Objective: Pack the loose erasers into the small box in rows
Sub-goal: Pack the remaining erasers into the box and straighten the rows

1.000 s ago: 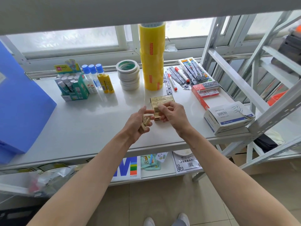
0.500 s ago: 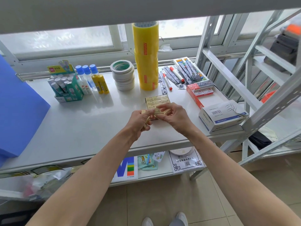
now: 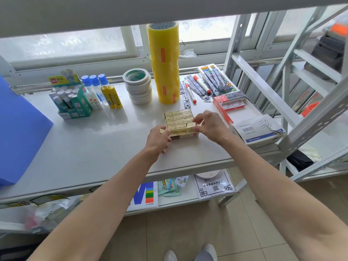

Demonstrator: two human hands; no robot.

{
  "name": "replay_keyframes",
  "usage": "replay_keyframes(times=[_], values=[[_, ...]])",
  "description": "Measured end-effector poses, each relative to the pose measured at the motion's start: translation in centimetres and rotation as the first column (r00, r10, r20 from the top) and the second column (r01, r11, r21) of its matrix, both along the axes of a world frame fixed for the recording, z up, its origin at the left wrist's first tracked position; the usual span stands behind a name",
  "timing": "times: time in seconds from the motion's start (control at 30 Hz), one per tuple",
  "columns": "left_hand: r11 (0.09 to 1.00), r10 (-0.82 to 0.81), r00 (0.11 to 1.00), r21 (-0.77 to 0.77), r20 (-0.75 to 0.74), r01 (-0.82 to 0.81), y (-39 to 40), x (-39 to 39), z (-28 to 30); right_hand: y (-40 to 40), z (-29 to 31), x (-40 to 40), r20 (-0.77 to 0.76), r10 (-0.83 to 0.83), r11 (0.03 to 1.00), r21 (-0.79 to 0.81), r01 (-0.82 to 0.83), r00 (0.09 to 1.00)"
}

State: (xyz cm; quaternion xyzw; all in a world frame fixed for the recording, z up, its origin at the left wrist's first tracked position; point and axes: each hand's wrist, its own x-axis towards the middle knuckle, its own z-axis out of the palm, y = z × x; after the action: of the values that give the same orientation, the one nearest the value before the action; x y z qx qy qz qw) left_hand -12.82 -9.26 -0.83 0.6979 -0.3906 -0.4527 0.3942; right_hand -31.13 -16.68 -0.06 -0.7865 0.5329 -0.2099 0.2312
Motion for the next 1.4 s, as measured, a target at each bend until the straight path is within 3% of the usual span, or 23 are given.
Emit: replay_keyframes(times=[0.53, 0.83, 0.97, 1.07, 1.17, 1.3, 1.4], values=[[1.000, -0.024, 0.997, 0.022, 0.073, 0.022, -0.4, -0.2, -0.5, -0.3, -0.2, 0.6, -0.054, 0.045, 0.999, -0.026, -0.047, 0.998], [0.998, -0.042, 0.998, 0.038, 0.052, 0.040, -0.2, 0.2, -0.3, -0.2, -0.4, 1.5, -0.061, -0.032, 0.999, -0.029, 0.030, 0.998], [1.000, 0.030, 0.999, 0.004, 0.023, -0.031, 0.1, 0.7, -0.3, -0.2, -0.3, 1.7, -0.105, -0.039, 0.999, -0.024, 0.037, 0.994], [0.996, 0.092, 0.989, 0.002, -0.117, -0.092, 0.7, 1.3, 0.1, 0.1, -0.3, 1.7, -0.116, -0.014, 1.000, -0.007, 0.013, 0.993], [0.999, 0.047, 0.945, 0.025, -0.325, -0.041, 1.2, 2.0, 0.6, 0.8, -0.4, 1.9, -0.093, -0.032, 0.998, -0.059, 0.027, 0.995], [0.997, -0.054, 0.808, 0.012, -0.586, 0.075, 2.0, 2.7, 1.0, 2.2, -0.2, 3.6, 0.098, 0.005, 0.993, -0.118, 0.007, 0.995], [0.994, -0.079, 0.745, 0.002, -0.663, 0.107, 2.5, 2.7, 1.4, 3.6, 0.8, 5.2, 0.271, 0.080, 0.997, -0.017, -0.078, 0.959]])
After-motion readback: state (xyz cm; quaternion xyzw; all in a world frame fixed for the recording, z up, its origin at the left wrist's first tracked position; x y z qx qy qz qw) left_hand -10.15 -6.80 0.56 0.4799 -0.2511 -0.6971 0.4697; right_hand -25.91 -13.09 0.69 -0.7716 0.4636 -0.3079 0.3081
